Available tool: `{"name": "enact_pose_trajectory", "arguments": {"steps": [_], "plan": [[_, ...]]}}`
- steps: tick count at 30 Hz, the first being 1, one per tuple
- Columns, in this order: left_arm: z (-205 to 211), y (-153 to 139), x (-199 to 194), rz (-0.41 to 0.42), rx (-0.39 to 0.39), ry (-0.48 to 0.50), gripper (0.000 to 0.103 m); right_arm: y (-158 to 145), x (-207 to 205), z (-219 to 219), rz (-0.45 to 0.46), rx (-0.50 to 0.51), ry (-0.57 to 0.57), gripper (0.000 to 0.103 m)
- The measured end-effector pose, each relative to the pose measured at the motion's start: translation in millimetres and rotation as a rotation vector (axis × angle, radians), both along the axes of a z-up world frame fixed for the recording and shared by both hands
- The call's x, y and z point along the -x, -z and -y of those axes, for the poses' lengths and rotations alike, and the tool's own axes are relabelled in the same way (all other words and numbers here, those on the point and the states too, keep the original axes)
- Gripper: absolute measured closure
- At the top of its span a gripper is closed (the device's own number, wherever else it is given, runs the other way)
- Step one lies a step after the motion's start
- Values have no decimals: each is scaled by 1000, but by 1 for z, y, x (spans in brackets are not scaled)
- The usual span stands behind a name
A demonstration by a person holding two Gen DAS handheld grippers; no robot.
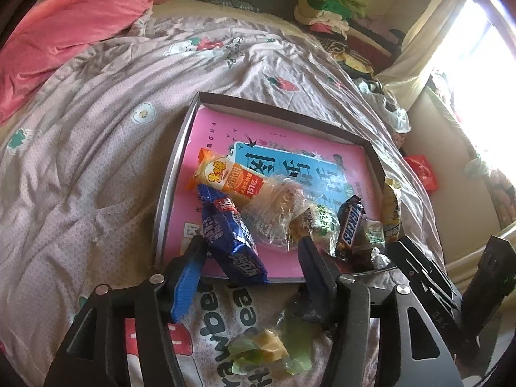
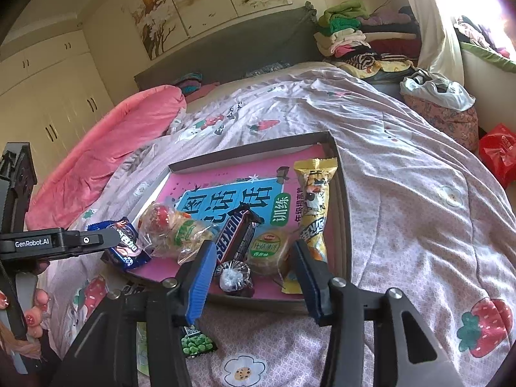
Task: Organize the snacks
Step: 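Withdraw both open tools from the tray toward the snacks on the quilt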
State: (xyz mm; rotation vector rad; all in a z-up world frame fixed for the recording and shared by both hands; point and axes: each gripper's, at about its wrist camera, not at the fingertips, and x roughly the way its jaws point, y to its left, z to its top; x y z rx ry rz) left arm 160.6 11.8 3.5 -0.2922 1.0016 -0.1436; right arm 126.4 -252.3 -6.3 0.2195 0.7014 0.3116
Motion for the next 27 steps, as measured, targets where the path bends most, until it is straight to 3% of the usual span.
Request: {"name": "enact_pose_trajectory", "arguments": {"steps": [12, 27], "plan": [[-2, -6, 6, 30, -10, -1, 29, -4, 1, 2, 8, -10, 12, 46], [1, -15, 13, 57, -34, 10, 27, -10, 7, 3, 34, -12, 20, 42]]}}
